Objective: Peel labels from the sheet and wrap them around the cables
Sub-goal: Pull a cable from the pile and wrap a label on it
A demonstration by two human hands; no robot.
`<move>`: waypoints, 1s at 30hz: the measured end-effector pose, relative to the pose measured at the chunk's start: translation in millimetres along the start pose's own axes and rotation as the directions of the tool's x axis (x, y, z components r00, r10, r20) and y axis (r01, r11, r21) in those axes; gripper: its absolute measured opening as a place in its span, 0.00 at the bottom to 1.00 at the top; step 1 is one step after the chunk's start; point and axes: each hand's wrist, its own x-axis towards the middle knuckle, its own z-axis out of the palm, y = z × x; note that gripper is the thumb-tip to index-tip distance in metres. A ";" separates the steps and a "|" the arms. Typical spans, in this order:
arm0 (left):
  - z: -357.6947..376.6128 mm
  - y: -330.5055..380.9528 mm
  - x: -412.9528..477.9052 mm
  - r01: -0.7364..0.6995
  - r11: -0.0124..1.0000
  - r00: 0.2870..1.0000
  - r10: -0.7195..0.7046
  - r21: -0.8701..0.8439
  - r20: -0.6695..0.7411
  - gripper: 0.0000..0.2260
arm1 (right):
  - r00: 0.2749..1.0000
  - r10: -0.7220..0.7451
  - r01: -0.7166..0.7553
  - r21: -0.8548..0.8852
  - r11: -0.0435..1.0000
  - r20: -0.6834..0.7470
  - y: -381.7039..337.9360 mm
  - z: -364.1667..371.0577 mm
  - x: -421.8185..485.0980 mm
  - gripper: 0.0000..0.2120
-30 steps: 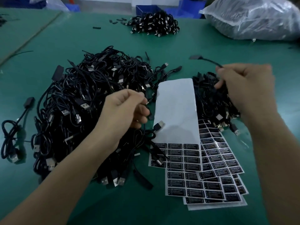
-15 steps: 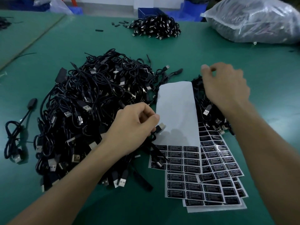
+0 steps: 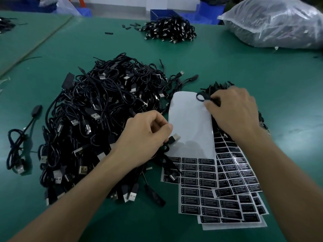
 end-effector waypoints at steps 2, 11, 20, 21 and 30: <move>-0.2 -0.8 -0.1 -0.003 1.000 1.000 0.003 0.011 -0.018 0.06 | 0.992 0.041 -0.033 0.068 0.997 -0.122 3.9 -6.4 -0.9 0.15; -20.0 15.7 -2.4 -0.198 0.753 0.901 0.392 0.627 -0.186 0.07 | 0.971 0.234 -0.232 0.044 0.972 -0.041 12.4 -17.0 -26.3 0.21; -54.2 27.2 32.3 0.108 0.406 0.982 0.098 0.908 -0.160 0.20 | 0.992 0.050 -0.021 0.240 0.970 -0.116 -32.1 -4.2 -61.1 0.14; -55.1 26.7 33.3 0.109 0.421 0.983 0.092 0.900 -0.161 0.18 | 0.996 0.030 -0.005 0.267 0.964 -0.088 -34.9 -0.8 -64.5 0.14; -35.5 27.9 17.4 -0.388 0.524 0.795 0.607 0.758 -0.013 0.08 | 0.998 0.028 0.017 0.660 0.751 -0.057 -34.1 14.3 -77.3 0.06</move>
